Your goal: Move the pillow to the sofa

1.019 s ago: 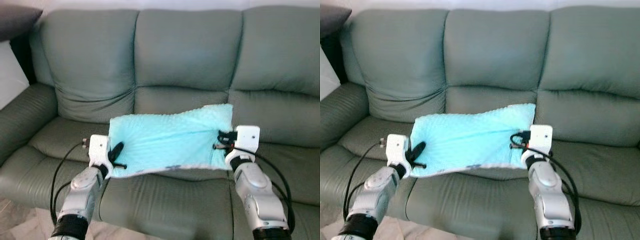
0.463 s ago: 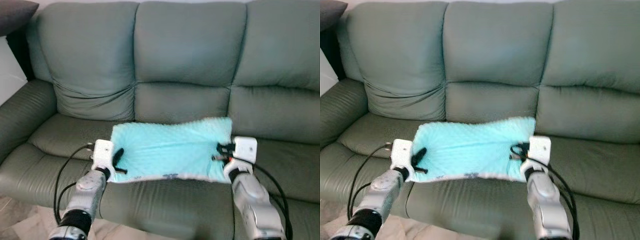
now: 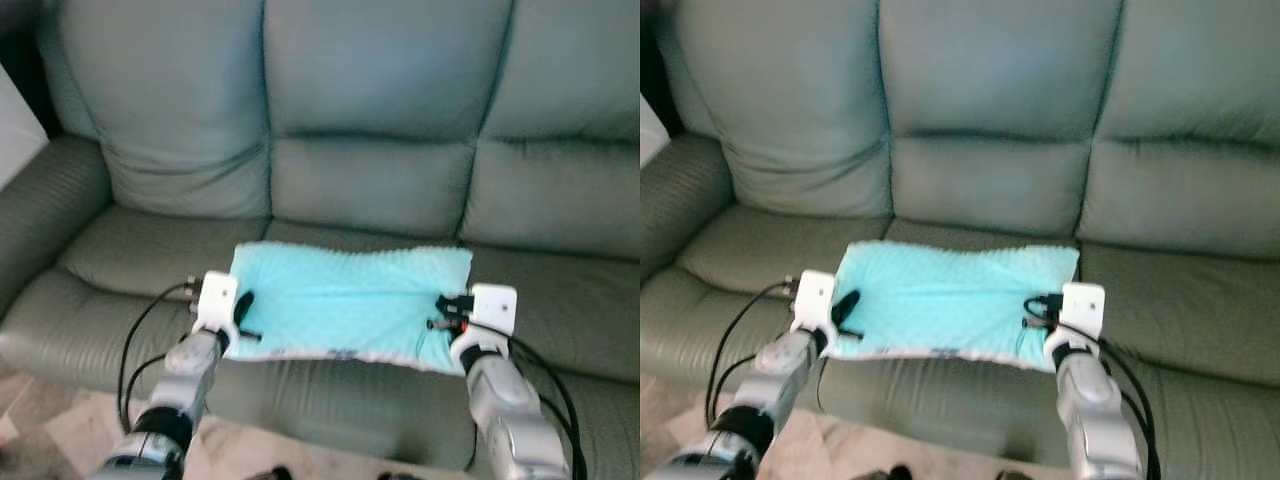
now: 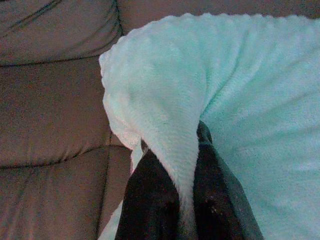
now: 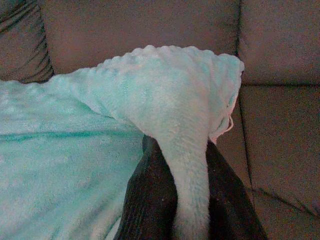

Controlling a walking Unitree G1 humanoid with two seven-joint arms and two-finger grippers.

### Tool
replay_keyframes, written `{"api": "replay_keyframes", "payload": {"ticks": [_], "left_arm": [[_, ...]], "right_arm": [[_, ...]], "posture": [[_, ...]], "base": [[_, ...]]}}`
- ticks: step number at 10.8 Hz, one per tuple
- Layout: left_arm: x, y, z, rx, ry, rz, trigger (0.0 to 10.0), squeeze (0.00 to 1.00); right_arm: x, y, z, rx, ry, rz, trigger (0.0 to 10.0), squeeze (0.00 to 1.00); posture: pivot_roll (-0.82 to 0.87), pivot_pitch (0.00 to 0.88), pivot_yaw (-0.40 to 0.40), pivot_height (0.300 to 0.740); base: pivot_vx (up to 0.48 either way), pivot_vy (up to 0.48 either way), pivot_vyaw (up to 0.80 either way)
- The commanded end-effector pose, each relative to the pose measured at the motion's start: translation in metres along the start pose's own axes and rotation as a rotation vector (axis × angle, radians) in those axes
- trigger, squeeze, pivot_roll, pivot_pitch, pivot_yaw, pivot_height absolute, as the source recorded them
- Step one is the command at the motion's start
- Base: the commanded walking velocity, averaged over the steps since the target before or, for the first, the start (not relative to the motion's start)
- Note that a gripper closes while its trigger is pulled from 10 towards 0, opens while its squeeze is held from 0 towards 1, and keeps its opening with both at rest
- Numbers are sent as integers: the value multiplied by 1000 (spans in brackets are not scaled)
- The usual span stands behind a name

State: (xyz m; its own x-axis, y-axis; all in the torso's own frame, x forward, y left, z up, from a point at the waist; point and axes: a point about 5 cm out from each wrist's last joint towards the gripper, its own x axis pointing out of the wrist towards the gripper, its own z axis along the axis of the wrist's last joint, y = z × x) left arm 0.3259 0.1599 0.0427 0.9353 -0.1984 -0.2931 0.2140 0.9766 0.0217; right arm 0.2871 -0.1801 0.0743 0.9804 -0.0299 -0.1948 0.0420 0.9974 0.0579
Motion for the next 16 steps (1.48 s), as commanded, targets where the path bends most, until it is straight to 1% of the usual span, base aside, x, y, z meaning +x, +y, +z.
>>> {"api": "replay_keyframes", "payload": {"ticks": [1,2,3,4,6,7,8,9,10,11,13,14,15,16], "left_arm": [[0,6,0,-26,-7,34,10000,0],[0,4,-4,-11,5,27,10000,0],[0,6,-8,-35,36,57,10000,0],[1,8,-5,-41,36,68,10000,0],[5,10,0,-58,39,102,10000,0],[6,8,0,-88,43,106,10000,0],[6,8,0,-97,46,114,10000,0],[8,7,-1,-123,58,134,10000,0],[8,7,0,-126,64,157,10000,0],[9,10,2,-146,68,198,10000,0],[11,10,5,-160,61,202,10000,0],[12,9,7,-188,56,205,10000,0],[14,5,8,-241,58,206,10000,0],[16,0,10,-245,59,192,10000,0]], "right_arm": [[3,-6,-4,2,8,-32,10000,0],[6,-6,-9,0,23,-26,10000,0],[8,-4,-17,10,65,3,10000,0],[9,-5,-25,15,105,21,10000,0],[15,-7,-29,2,120,24,10000,0],[21,-8,-25,-25,100,21,10000,0],[23,-8,-24,-40,88,20,10000,0],[30,-9,-19,-50,67,6,10000,0],[32,-8,-18,-54,65,9,10000,0],[36,-5,-18,-66,61,21,10000,0],[40,-4,-17,-90,54,24,10000,0],[42,-8,-16,-106,48,-8,10000,0],[43,-19,-10,-138,21,-67,10000,0],[42,-28,-5,-155,-4,-93,10000,0]], "posture": [[-142,264,107,740],[-141,279,107,740],[-149,296,106,740],[-149,304,105,740],[-148,323,102,740],[-148,329,101,740],[-148,329,101,740],[-149,340,102,740],[-146,345,104,740],[-145,350,107,740],[-145,357,111,740],[-140,360,111,740],[-144,361,113,740],[-149,364,114,740]], "base": [[0,0,0],[0,0,0],[0,0,0],[0,0,0],[0,0,0],[0,0,0],[0,0,0],[0,0,0],[0,0,0],[0,0,0],[0,0,0],[0,0,0],[0,0,0],[0,0,0]]}}
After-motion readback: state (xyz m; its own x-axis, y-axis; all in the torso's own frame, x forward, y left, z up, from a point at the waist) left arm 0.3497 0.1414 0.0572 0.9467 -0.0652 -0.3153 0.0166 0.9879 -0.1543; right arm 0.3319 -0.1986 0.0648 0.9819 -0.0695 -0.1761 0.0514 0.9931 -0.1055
